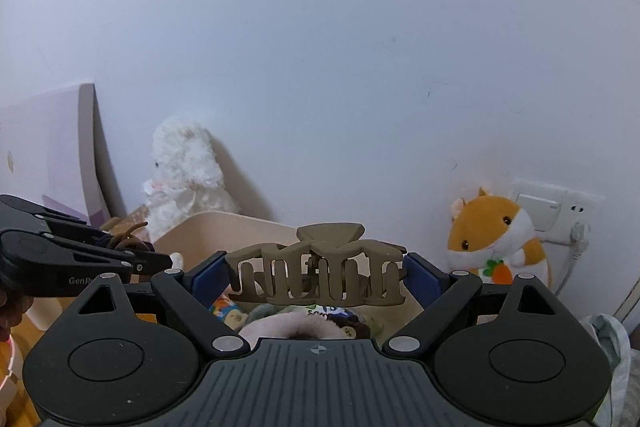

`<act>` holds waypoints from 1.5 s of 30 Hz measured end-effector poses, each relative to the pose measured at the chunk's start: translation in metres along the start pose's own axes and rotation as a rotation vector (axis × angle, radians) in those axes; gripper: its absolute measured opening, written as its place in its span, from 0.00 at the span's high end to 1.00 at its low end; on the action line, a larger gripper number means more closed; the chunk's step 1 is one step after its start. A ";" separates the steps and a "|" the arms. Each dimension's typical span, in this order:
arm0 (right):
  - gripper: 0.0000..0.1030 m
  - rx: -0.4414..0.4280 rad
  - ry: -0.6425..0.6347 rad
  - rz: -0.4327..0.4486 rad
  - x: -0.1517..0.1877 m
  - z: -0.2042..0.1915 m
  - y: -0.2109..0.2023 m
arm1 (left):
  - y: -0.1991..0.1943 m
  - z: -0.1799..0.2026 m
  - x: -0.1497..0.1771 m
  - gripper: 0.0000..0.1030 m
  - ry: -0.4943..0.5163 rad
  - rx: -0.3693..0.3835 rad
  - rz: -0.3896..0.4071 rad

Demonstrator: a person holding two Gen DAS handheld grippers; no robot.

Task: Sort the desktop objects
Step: 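Carry wooden piece and claw clip over basket and release both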

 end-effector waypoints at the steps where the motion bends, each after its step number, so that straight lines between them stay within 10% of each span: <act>1: 0.11 0.000 -0.002 -0.010 0.000 0.000 0.006 | 0.005 -0.001 0.000 0.81 -0.001 -0.006 -0.008; 9: 0.11 -0.011 -0.048 -0.123 0.020 -0.007 0.048 | 0.042 -0.003 0.011 0.81 0.003 -0.022 -0.096; 15: 0.08 -0.028 -0.064 -0.147 0.034 -0.015 0.048 | 0.038 -0.009 0.012 0.24 -0.007 -0.071 -0.052; 35: 0.00 -0.051 -0.148 -0.026 0.065 -0.042 -0.022 | -0.008 -0.032 0.048 0.23 0.000 -0.048 -0.041; 45: 0.00 -0.207 -0.307 -0.158 0.134 -0.102 -0.029 | -0.010 -0.032 0.104 0.23 0.074 -0.022 -0.158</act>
Point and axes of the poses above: each gripper's, at about its wrist camera, not at the fingertips, and y roughly the way its jaws point, z to its right, x to its underside, the point moved 10 cm from there along y, roughly the way its jaws point, and after that the axes turned 5 degrees about -z, right-handed, at the moved point
